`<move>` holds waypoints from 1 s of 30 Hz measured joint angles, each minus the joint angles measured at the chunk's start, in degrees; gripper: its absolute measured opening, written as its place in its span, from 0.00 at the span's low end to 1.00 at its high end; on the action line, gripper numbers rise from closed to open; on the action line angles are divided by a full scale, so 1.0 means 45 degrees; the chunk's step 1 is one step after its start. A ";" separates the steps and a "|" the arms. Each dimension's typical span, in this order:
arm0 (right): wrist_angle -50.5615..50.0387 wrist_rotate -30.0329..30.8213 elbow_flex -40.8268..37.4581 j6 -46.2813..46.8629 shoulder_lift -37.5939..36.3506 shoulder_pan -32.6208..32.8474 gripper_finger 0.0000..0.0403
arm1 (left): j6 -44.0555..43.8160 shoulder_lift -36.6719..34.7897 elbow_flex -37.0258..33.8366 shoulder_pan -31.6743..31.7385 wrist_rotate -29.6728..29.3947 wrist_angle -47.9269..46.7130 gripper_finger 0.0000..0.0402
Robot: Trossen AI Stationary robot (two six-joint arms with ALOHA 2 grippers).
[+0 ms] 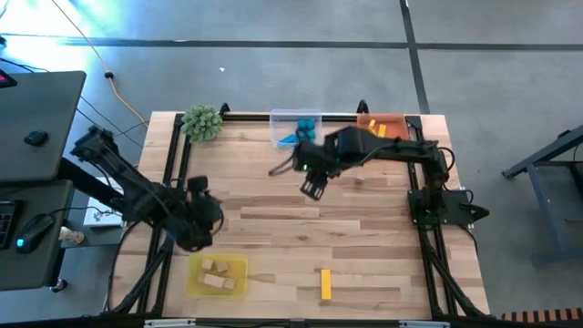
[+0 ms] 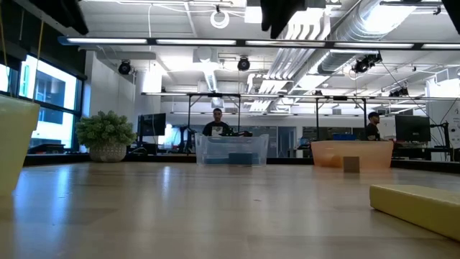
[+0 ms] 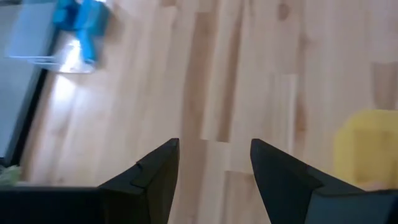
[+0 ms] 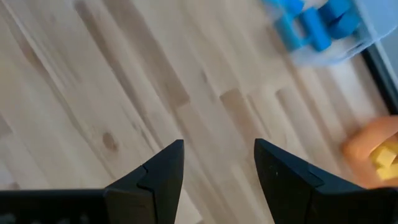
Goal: Sort & place blocks by color
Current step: Put the yellow block into the orange bin
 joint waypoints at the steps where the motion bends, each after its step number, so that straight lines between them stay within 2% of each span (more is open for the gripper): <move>1: 0.0000 0.0003 -0.0275 0.0160 0.0000 0.0140 0.45 | 0.0206 -0.0201 0.0000 0.0223 -0.0074 -0.0064 0.47; 13: -0.0001 -0.0053 -0.3078 0.2353 0.0007 0.0805 0.45 | 0.2425 -0.2084 0.0000 0.2772 -0.0070 -0.0106 0.47; 17: 0.0000 -0.0656 -0.3654 0.3501 0.0019 0.0826 0.45 | 0.3052 -0.2447 0.0000 0.3607 0.0088 -0.0111 0.47; 23: 0.0517 -0.1590 -0.3749 0.6011 0.0019 0.1387 0.45 | 0.3767 -0.2637 -0.0004 0.4855 0.0584 -0.0131 0.47; 30: 0.1196 -0.2475 -0.3749 0.9757 0.0053 0.2739 0.45 | 0.4482 -0.2671 -0.0005 0.5862 0.1237 -0.0106 0.47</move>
